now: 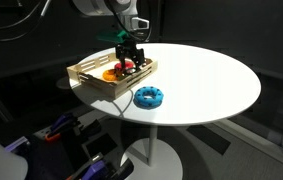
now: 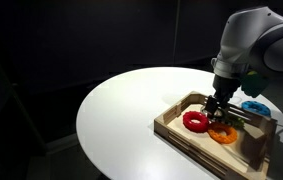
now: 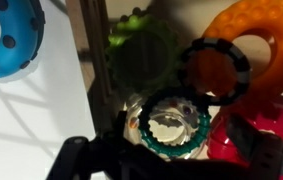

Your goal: Put the small circular object on the table

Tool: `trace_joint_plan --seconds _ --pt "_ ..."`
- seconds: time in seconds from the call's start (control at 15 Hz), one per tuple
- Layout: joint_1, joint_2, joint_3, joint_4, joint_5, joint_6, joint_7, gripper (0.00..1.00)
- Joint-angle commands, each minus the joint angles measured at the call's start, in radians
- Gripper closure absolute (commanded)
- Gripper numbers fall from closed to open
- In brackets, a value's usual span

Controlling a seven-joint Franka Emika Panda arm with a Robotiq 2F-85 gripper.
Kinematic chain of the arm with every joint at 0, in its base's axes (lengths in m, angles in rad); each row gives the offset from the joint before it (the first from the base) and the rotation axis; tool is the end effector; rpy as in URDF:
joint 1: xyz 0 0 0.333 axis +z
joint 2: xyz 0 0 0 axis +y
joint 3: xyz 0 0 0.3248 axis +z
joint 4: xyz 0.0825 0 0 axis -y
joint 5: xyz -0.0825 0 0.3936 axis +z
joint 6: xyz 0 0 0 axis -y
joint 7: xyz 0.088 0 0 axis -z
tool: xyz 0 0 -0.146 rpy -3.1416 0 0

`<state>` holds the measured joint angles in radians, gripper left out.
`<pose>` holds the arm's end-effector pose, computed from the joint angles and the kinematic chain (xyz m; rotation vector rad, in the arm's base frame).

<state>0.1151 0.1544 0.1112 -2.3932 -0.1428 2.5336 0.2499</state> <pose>0.4934 0.1134 0.2146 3.0735 0.1430 0.0051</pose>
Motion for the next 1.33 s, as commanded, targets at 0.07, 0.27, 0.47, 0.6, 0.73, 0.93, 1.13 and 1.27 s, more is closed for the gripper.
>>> trace_joint_plan --seconds 0.07,0.27,0.47,0.6,0.73,0.93,1.13,1.27 --pt "0.019 0.025 -0.024 0.028 -0.035 -0.003 0.019 0.25" --pt "0.023 0.025 -0.027 0.033 -0.038 -0.002 0.022 0.42" --pt "0.027 0.017 -0.027 0.038 -0.034 -0.006 0.021 0.55" --pt "0.026 0.005 -0.022 0.037 -0.012 -0.008 0.005 0.55" --pt "0.021 -0.010 -0.014 0.039 0.020 -0.011 -0.018 0.55" --pt "0.015 -0.033 -0.013 0.049 0.052 -0.015 -0.033 0.55" --pt "0.010 -0.070 -0.028 0.048 0.033 -0.031 -0.014 0.55" --pt "0.002 -0.107 -0.046 0.041 -0.001 -0.060 0.011 0.55"
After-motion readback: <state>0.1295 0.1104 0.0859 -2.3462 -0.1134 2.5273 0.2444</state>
